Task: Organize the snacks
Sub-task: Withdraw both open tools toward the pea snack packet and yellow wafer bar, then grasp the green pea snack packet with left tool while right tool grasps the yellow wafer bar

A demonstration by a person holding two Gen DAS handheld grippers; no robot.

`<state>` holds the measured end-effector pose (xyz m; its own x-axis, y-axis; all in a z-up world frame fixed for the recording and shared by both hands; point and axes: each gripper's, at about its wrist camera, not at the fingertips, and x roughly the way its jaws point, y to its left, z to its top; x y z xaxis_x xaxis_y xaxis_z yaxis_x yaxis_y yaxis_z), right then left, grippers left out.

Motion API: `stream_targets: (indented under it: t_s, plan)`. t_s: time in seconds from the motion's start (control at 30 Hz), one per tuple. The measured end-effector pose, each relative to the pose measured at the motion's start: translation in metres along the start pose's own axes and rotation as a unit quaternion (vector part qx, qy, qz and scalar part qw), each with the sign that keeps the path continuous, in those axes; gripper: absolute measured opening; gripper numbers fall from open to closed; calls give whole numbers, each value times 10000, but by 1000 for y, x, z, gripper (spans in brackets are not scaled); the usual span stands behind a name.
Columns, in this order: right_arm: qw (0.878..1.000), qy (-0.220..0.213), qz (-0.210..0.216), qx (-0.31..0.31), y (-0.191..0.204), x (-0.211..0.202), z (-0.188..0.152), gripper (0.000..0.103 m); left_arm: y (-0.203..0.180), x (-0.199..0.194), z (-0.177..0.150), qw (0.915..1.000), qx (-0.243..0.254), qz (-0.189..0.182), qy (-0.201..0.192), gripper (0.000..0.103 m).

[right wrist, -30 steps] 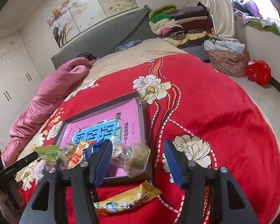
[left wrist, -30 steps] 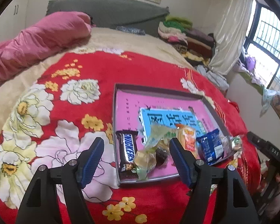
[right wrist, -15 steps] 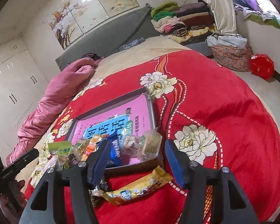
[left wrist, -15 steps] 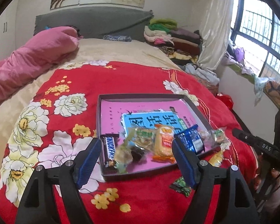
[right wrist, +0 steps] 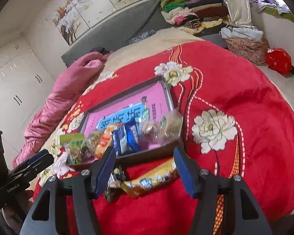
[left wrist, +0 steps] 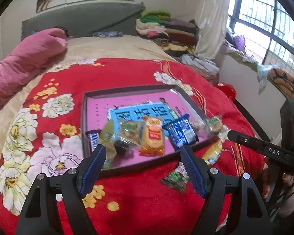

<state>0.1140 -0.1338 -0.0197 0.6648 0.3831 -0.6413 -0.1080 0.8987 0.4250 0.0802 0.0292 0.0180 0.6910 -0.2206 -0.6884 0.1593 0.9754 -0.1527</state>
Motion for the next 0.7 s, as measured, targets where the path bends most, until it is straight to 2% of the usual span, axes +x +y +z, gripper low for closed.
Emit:
stream_targets:
  t_s: [0.23, 0.57, 0.7]
  plan:
    - [9998, 195, -84, 9, 0, -2, -11, 61, -21, 12, -13, 9987, 362, -154, 316, 79]
    - [9917, 944, 212, 842, -27, 27, -32, 61, -47, 41, -40, 9929, 834, -305, 786, 79]
    - [9887, 1040, 142, 1068, -38, 40, -35, 61, -50, 53, -46, 9901, 965, -373, 946, 79]
